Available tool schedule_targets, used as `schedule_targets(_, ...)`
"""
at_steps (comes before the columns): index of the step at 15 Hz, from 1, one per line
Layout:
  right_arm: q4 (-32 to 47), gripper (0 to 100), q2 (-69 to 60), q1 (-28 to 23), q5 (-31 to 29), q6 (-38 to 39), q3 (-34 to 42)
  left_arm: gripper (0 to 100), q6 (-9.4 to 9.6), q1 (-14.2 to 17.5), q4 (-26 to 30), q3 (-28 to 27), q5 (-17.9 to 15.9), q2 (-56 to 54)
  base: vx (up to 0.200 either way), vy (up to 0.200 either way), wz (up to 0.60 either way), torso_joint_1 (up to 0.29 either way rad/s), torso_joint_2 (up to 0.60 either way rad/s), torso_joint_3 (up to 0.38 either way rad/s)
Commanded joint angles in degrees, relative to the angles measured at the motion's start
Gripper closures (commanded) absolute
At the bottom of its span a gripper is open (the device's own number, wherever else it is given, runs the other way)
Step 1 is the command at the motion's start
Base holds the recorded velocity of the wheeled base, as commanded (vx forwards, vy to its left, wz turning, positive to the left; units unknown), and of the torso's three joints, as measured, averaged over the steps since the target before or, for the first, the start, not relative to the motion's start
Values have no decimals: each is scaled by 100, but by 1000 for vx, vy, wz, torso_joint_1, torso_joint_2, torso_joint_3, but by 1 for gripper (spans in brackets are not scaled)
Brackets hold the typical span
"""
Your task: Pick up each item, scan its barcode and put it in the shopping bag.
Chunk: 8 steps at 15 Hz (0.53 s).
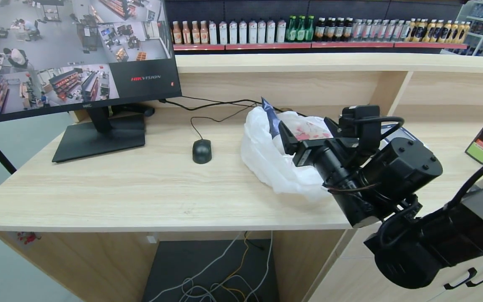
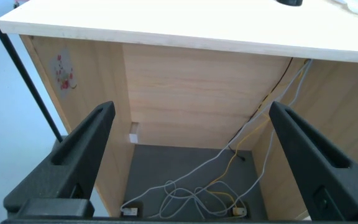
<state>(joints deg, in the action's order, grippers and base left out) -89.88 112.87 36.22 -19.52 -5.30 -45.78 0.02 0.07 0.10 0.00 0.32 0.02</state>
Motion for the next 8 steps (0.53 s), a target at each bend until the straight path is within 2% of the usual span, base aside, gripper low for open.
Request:
schedule_targets(1, -12, 0, -283, 26, 1, 73, 78, 0, -2, 1, -1, 0, 3, -2, -200, 0, 0, 12, 22, -2)
schedule_targets(7, -12, 0, -459, 43, 1, 372, 315, 0, -11, 1, -10, 0, 3, -2, 0, 0, 0, 0, 0, 0)
schedule_targets(8, -12, 0, -468, 43, 1, 495, 315, 0, -20, 1, -10, 0, 3, -2, 0, -200, 0, 17, 7, 2)
